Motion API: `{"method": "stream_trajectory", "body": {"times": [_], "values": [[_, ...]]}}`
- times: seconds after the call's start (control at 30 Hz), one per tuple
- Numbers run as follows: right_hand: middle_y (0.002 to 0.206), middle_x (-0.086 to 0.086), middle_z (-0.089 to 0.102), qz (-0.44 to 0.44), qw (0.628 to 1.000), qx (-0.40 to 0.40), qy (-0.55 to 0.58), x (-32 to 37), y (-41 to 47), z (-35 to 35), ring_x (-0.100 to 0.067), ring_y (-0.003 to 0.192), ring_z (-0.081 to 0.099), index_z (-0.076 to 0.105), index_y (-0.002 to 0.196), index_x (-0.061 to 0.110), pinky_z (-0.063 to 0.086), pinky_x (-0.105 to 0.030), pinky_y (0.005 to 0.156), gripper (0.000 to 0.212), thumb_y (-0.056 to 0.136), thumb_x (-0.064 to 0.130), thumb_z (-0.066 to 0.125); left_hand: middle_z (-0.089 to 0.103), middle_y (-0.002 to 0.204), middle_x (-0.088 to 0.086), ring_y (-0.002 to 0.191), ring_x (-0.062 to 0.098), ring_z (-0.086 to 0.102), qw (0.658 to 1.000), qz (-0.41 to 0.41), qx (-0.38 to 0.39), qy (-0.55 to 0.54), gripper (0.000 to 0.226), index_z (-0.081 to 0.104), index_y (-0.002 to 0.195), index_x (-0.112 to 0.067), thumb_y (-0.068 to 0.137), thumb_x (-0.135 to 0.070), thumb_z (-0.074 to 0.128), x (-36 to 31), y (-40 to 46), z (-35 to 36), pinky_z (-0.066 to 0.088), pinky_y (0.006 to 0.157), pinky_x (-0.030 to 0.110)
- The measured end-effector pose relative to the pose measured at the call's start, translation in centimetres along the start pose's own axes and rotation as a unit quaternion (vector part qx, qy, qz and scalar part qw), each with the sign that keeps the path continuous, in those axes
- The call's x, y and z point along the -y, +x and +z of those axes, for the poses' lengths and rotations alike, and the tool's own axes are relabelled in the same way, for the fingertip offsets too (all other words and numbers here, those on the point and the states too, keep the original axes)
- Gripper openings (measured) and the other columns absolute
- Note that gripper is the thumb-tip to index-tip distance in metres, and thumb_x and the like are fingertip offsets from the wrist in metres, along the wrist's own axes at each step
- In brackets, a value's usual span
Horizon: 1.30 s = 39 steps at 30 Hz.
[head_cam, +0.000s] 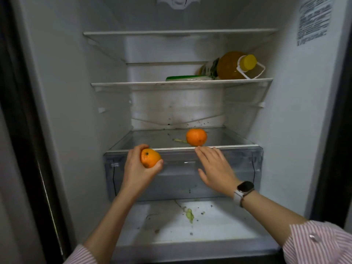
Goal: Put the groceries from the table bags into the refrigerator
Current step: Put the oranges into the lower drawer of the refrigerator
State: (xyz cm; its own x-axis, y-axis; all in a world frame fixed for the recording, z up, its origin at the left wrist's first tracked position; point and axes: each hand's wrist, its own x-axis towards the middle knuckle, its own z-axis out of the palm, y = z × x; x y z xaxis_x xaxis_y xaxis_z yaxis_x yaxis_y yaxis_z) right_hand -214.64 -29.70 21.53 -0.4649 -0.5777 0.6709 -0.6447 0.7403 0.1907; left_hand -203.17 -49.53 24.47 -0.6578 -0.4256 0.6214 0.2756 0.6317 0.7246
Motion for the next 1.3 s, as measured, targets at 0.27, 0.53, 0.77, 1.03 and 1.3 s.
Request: {"method": "stream_trajectory", "body": {"times": [0.27, 0.53, 0.77, 1.03, 1.3], "values": [[0.114, -0.006, 0.063, 0.007, 0.999, -0.017, 0.029, 0.4, -0.5, -2.0, -0.026, 0.103, 0.059, 0.056, 0.117, 0.010, 0.044, -0.040, 0.091, 0.046, 0.077, 0.028, 0.043, 0.044, 0.110, -0.001, 0.092, 0.013, 0.046, 0.999, 0.037, -0.022, 0.004, 0.051, 0.050, 0.117, -0.018, 0.073, -0.017, 0.075, -1.4, 0.8, -0.8, 0.035, 0.078, 0.023], [0.108, 0.003, 0.062, 0.003, 0.993, 0.033, 0.109, 0.7, -0.4, -7.8, -0.019, 0.100, 0.055, 0.057, 0.117, 0.021, 0.044, -0.032, 0.082, 0.038, 0.086, 0.041, 0.050, 0.043, 0.112, 0.001, 0.094, 0.015, 0.046, 0.998, 0.062, -0.033, 0.004, 0.051, 0.049, 0.118, -0.015, 0.073, -0.015, 0.074, -3.3, 2.4, -2.2, 0.036, 0.080, 0.026], [0.097, 0.000, 0.069, 0.058, 0.922, 0.224, 0.312, 0.3, 0.3, -11.6, -0.013, 0.091, 0.063, 0.068, 0.104, 0.018, 0.051, -0.031, 0.087, 0.031, 0.075, 0.029, 0.074, 0.047, 0.112, 0.005, 0.095, 0.015, 0.046, 0.995, 0.097, -0.022, 0.028, 0.052, 0.051, 0.119, -0.015, 0.073, -0.018, 0.075, -4.9, 3.3, -2.3, 0.035, 0.081, 0.024], [0.082, 0.000, 0.069, 0.067, 0.874, 0.270, 0.399, -0.6, 2.6, -13.7, -0.007, 0.072, 0.061, 0.070, 0.096, 0.009, 0.050, -0.021, 0.070, 0.022, 0.084, 0.026, 0.063, 0.045, 0.108, 0.000, 0.096, 0.017, 0.048, 0.993, 0.101, 0.036, 0.051, 0.052, 0.052, 0.118, -0.019, 0.072, -0.026, 0.076, -5.8, 4.6, -2.1, 0.037, 0.079, 0.026], [0.146, -0.016, 0.032, 0.135, 0.936, 0.230, 0.229, -3.4, 10.8, -6.7, -0.030, 0.132, 0.034, 0.030, 0.141, 0.007, 0.032, -0.037, 0.108, 0.066, 0.087, 0.036, 0.057, 0.044, 0.112, 0.002, 0.095, 0.016, 0.052, 0.975, 0.061, 0.194, 0.088, 0.048, 0.050, 0.104, -0.029, 0.067, -0.032, 0.080, -4.7, 7.0, -2.5, 0.043, 0.074, 0.021]]}}
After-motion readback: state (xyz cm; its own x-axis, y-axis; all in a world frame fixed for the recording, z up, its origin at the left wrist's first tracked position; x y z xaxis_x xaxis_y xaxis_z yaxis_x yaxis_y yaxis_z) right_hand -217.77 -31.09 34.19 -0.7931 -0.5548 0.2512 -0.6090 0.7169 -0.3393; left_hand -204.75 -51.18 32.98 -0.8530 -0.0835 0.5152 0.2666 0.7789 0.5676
